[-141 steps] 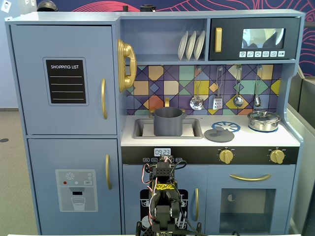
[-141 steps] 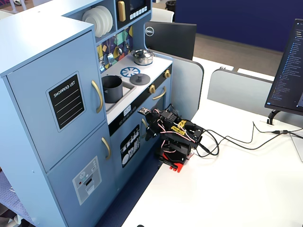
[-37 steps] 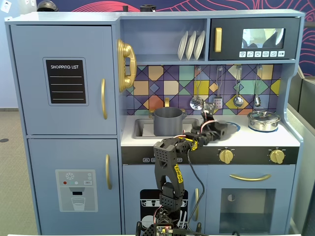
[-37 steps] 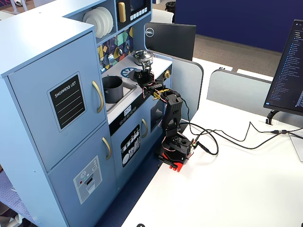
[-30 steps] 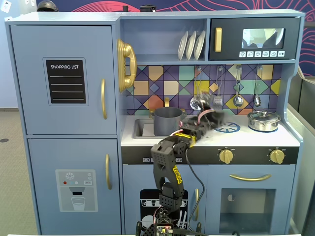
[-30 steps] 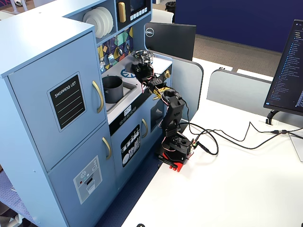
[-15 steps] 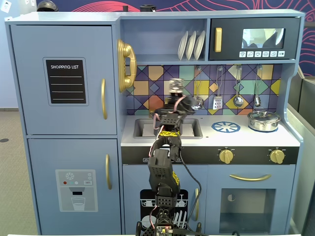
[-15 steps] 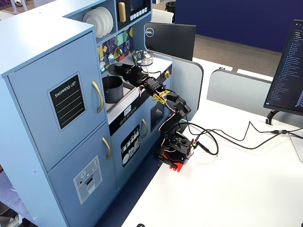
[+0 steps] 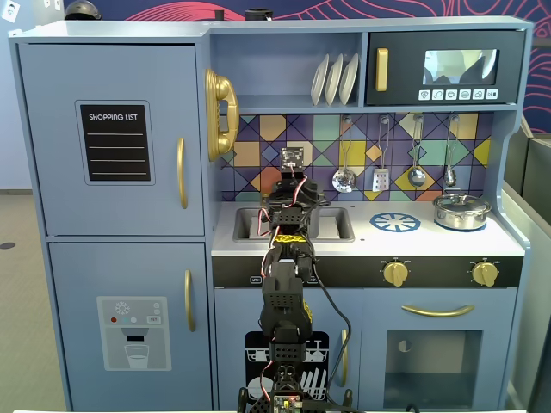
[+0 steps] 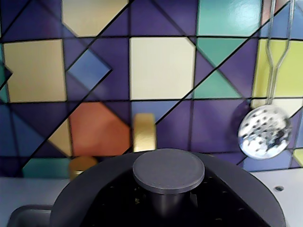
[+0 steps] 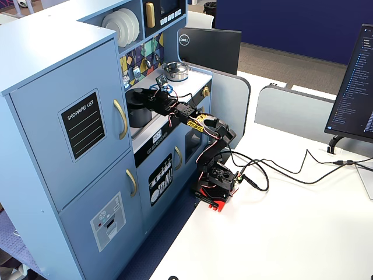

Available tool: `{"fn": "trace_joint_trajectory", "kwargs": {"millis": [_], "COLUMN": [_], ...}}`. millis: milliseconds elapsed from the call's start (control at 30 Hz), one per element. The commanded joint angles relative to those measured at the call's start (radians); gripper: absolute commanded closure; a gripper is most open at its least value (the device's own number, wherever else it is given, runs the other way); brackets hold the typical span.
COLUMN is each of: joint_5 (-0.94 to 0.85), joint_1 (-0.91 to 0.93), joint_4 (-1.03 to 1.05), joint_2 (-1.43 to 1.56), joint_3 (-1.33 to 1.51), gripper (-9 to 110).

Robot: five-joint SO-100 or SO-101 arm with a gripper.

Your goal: Pick up the lid from the counter and put it on the gray recipient

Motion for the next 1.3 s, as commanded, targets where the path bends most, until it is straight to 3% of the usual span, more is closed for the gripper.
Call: {"fn": "trace_joint_trajectory", "kwargs": {"millis": [0, 1133, 1267], "joint_5": [-0.012, -0.064, -0.049], "joint_1": [-0.025, -0.038, -0.014], "joint_4": [-0.057, -0.034, 0.091], "joint_2": [-0.014, 0.037, 0.098], "joint_3": [-0.014, 0.058, 0.060], "gripper": [102, 102, 83]}}
